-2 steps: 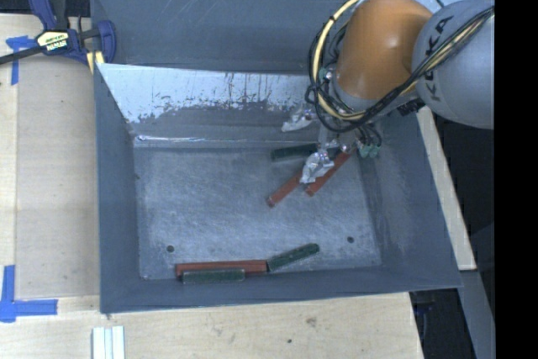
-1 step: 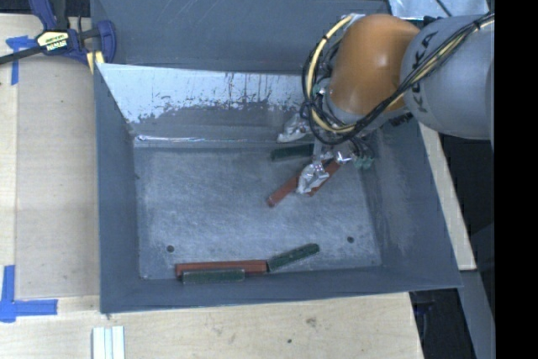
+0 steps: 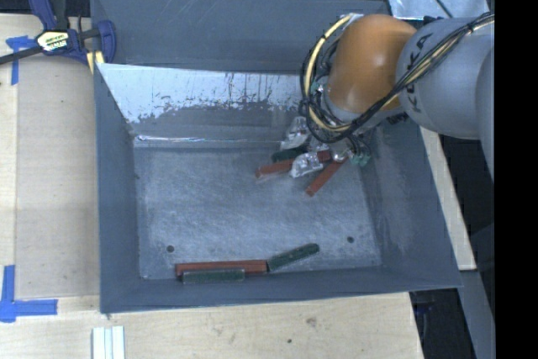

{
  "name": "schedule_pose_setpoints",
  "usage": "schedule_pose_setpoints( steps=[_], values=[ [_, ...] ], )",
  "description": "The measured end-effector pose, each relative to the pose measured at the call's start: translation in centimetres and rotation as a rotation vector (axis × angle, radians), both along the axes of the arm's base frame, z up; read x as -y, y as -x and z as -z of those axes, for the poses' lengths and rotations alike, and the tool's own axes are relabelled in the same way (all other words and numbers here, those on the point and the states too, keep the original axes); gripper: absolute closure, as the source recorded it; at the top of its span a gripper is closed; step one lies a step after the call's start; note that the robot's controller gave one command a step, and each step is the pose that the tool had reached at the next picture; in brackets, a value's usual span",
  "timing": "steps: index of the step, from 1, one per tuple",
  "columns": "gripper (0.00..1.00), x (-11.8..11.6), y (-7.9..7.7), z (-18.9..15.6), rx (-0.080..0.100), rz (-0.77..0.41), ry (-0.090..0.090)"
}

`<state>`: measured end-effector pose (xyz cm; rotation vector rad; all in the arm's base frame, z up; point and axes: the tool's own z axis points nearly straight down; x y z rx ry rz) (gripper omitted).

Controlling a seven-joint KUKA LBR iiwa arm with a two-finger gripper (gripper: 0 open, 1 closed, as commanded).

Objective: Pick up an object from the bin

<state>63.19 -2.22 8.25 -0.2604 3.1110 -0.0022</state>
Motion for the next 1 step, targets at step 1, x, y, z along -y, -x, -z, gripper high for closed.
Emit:
schedule_pose_setpoints(
  steps=[1],
  values=[
    [1.0, 0.0, 0.0, 0.0, 0.0, 0.001, 0.0]
  ],
)
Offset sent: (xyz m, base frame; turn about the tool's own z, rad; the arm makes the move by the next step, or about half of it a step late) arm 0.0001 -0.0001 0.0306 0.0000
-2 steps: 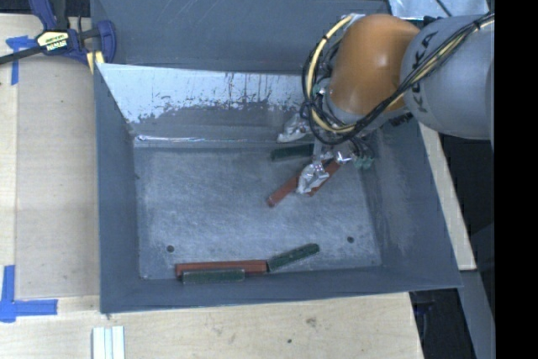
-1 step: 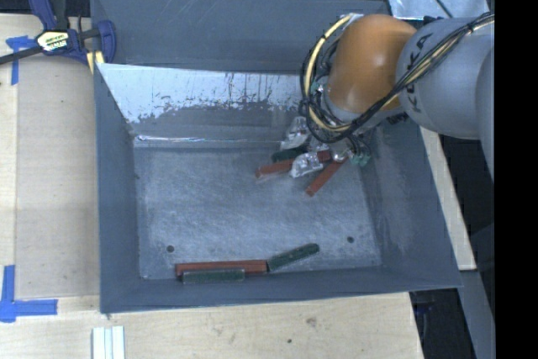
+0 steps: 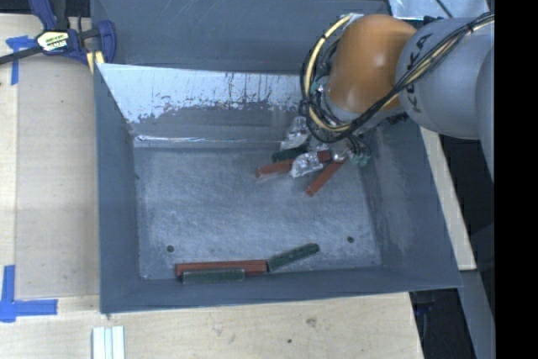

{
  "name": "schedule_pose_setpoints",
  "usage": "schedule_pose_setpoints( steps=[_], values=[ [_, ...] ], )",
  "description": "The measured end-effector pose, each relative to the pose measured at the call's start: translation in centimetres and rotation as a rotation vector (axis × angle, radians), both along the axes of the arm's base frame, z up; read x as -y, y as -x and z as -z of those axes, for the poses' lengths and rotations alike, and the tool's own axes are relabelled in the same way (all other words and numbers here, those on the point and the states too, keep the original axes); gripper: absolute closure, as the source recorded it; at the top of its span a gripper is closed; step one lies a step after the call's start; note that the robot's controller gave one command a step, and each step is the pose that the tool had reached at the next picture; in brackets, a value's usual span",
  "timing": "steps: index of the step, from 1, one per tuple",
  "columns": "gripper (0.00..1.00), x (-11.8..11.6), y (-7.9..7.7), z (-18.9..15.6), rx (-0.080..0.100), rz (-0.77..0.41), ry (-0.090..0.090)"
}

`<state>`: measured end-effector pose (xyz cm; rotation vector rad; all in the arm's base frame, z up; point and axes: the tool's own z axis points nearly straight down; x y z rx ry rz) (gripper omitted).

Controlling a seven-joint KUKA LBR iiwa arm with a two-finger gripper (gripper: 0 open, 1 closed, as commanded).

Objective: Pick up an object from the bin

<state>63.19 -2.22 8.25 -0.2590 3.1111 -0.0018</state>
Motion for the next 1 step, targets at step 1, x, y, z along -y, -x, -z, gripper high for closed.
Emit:
schedule_pose_setpoints(
  steps=[1],
  values=[
    [1.0, 0.04, -0.21, -3.29, -0.012, 0.002, 0.001]
  ],
)
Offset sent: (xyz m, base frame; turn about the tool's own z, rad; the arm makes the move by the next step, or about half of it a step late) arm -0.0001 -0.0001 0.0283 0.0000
